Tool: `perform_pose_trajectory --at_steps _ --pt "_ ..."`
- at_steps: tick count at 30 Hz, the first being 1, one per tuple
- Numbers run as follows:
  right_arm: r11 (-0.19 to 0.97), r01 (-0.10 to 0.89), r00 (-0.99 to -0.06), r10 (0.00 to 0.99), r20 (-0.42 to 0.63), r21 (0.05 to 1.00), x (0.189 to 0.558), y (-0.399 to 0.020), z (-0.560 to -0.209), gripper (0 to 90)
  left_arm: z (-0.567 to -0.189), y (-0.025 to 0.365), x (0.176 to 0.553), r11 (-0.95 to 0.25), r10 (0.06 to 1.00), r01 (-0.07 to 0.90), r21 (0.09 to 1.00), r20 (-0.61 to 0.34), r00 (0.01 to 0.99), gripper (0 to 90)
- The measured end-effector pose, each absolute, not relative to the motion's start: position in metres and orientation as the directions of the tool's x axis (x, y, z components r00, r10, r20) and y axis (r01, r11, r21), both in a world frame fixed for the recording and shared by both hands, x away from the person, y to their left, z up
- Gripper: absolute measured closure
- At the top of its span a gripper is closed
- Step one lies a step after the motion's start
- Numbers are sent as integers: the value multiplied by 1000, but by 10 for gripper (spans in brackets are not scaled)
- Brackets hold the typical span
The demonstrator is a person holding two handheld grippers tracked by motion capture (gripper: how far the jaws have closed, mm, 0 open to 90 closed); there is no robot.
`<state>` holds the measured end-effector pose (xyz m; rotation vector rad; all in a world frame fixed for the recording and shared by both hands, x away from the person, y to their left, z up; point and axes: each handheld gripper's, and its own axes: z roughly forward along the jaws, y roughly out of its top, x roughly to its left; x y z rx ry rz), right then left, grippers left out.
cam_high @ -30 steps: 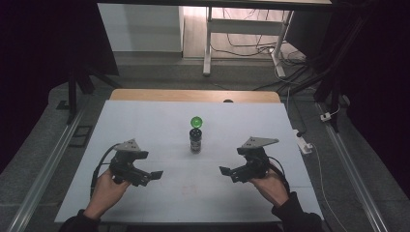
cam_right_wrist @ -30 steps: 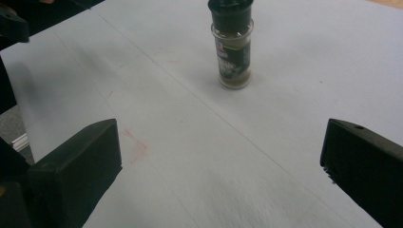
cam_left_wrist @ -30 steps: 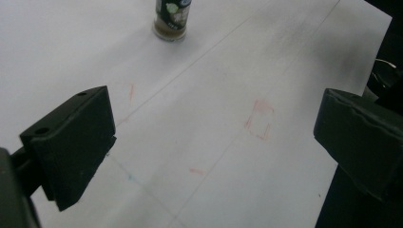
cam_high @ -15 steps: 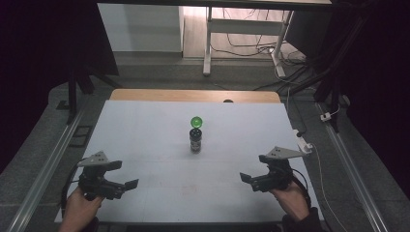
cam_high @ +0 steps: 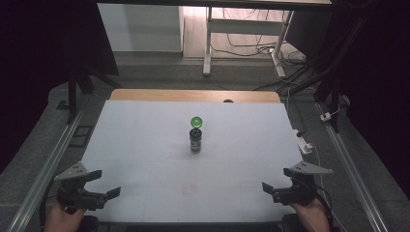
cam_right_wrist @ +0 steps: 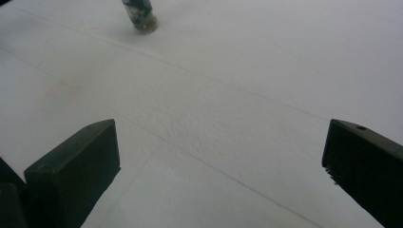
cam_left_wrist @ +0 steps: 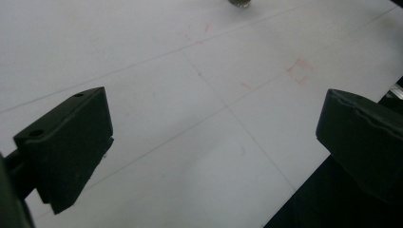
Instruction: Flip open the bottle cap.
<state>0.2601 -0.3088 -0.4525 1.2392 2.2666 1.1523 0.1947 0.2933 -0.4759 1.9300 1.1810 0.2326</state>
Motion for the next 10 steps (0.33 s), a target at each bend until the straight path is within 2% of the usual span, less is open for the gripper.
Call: perform_pose_trajectory --at_steps 5,10 --pt "313 588 -557 825 92 746 253 -316 -457 0 -479 299 187 -208 825 664 718 -235 513 0" --pt "310 601 -547 832 96 737 250 -319 -457 0 -480 304 186 -181 829 676 714 -260 496 0"
